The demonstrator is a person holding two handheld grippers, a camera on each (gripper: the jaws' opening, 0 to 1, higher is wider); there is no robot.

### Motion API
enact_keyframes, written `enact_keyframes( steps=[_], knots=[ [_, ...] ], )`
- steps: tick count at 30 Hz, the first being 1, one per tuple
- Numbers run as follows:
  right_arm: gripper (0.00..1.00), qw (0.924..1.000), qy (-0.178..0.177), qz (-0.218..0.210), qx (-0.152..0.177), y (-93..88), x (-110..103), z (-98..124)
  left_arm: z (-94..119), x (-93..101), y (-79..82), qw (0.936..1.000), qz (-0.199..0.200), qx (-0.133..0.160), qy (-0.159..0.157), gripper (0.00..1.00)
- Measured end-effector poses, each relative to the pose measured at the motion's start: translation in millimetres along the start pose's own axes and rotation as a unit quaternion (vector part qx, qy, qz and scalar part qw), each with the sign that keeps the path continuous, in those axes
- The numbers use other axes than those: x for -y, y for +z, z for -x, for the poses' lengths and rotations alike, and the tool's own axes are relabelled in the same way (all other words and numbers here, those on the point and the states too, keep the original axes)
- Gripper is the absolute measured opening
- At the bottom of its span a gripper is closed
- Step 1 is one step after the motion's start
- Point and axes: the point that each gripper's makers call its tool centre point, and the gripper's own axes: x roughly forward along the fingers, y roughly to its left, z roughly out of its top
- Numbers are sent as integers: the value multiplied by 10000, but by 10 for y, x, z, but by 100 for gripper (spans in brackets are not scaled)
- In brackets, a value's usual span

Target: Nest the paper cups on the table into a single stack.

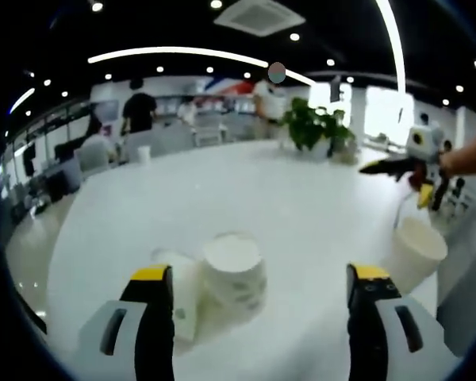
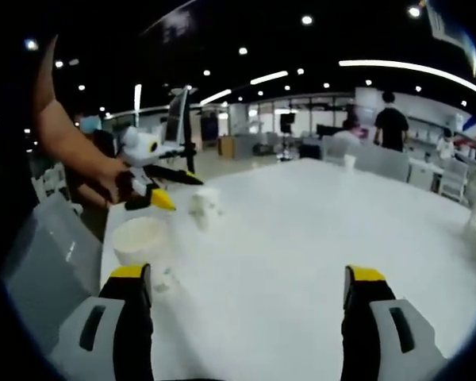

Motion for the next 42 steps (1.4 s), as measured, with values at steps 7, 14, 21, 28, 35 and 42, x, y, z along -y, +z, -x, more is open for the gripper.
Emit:
enact_keyframes(
  steps=[7, 14, 21, 28, 35, 42],
  knots=[
    [96, 9992, 130, -177, -336, -10, -62, 96, -101, -31, 28, 9999, -97, -97, 5, 78],
    [96, 9980, 96, -302, -539, 23, -139, 210, -219, -61, 22, 9997, -110, -189, 72, 69],
    [96, 9978, 42, -247, -614, 27, -191, 260, -279, -120, 30, 9994, -107, -284, 171, 56],
    [96, 9973, -49, -311, -665, -3, -176, 301, -334, -113, 106, 9994, -195, -272, 95, 44],
    [98, 9970, -138, -378, -662, -31, -142, 327, -362, -110, 61, 9986, -275, -438, 62, 37],
    [99, 9970, -177, -394, -642, -12, -110, 347, -399, -117, 23, 9980, -217, -589, -5, 40]
  ],
)
